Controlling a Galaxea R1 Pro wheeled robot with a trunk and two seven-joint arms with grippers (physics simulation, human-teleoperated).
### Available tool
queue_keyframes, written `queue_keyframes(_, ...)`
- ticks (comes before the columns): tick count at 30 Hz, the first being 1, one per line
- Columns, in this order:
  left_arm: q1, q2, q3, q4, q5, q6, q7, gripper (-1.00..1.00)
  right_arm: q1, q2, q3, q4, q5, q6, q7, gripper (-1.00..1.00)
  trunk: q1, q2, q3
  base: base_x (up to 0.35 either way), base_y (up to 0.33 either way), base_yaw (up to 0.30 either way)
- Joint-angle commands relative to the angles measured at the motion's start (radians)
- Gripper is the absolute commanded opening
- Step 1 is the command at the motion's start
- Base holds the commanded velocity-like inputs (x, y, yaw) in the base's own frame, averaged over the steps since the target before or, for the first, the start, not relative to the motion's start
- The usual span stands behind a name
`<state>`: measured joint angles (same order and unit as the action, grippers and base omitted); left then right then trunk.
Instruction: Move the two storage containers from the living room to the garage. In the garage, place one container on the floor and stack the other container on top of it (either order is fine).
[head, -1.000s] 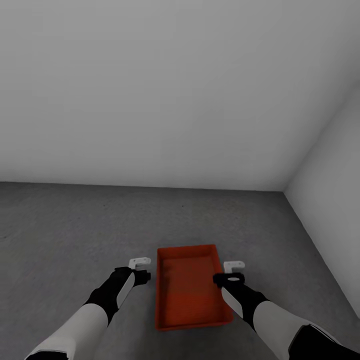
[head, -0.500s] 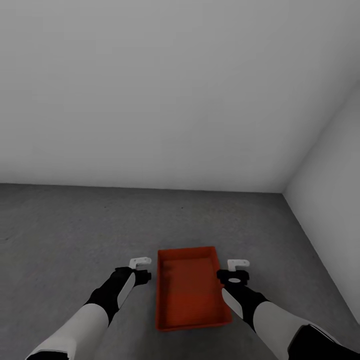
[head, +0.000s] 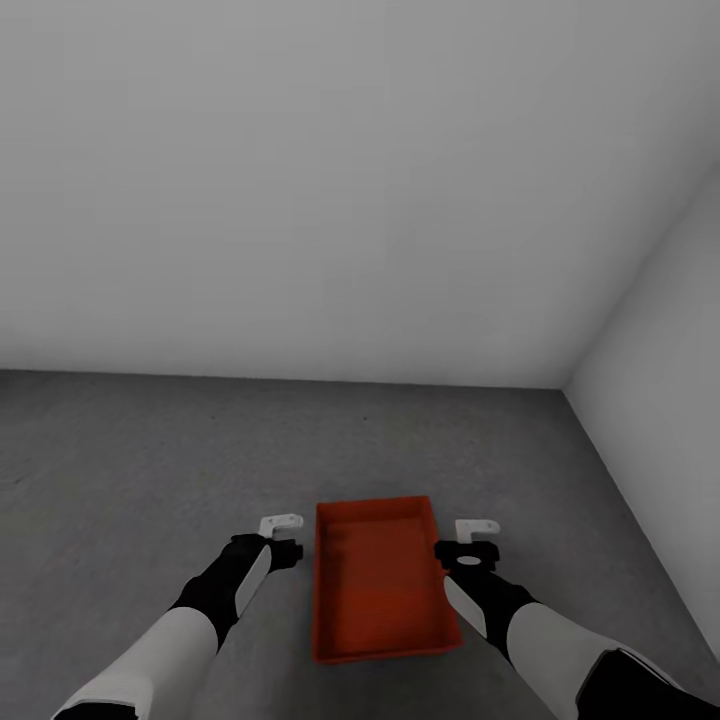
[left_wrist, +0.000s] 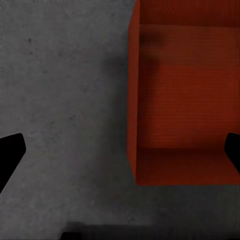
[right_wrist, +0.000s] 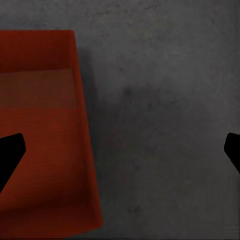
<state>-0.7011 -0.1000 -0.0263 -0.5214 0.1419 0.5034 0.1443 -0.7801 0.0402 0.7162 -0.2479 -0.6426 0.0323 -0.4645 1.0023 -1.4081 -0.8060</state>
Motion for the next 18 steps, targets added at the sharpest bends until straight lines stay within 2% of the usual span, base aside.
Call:
queue_keyframes(1, 0.0, 0.0, -0.003, -0.002, 0.01, 0.004, 0.008, 1.0, -0.001, 0.0, 0.009, -0.002, -0.006, 0.007, -0.006, 1.0, -0.004, 0.007, 0.002, 0.0, 0.0, 0.0)
queue_keyframes(6, 0.0, 0.0, -0.003, -0.002, 0.01, 0.004, 0.008, 1.0, -0.001, -0.002, 0.011, -0.005, -0.005, 0.025, 0.003, 1.0, -0.023, 0.042, 0.018, 0.0, 0.0, 0.0)
queue_keyframes(9, -0.001, 0.001, -0.003, -0.002, 0.01, 0.003, 0.008, 1.0, -0.001, -0.013, 0.011, -0.005, 0.006, 0.028, 0.032, 1.0, -0.035, 0.063, 0.028, 0.0, 0.0, 0.0)
queue_keyframes(12, -0.001, 0.001, -0.003, -0.001, 0.01, 0.003, 0.008, 1.0, -0.001, -0.04, 0.012, -0.007, 0.043, 0.03, 0.084, 1.0, -0.046, 0.084, 0.037, 0.0, 0.0, 0.0)
queue_keyframes(15, 0.0, 0.002, -0.003, -0.001, 0.01, 0.003, 0.008, 1.0, -0.001, -0.054, 0.011, -0.006, 0.082, 0.034, 0.121, 1.0, -0.058, 0.105, 0.046, 0.0, 0.0, 0.0)
queue_keyframes(18, 0.0, 0.002, -0.004, -0.001, 0.011, 0.003, 0.007, 1.0, -0.001, -0.058, 0.01, -0.002, 0.092, 0.038, 0.134, 1.0, -0.069, 0.126, 0.056, 0.0, 0.0, -0.001)
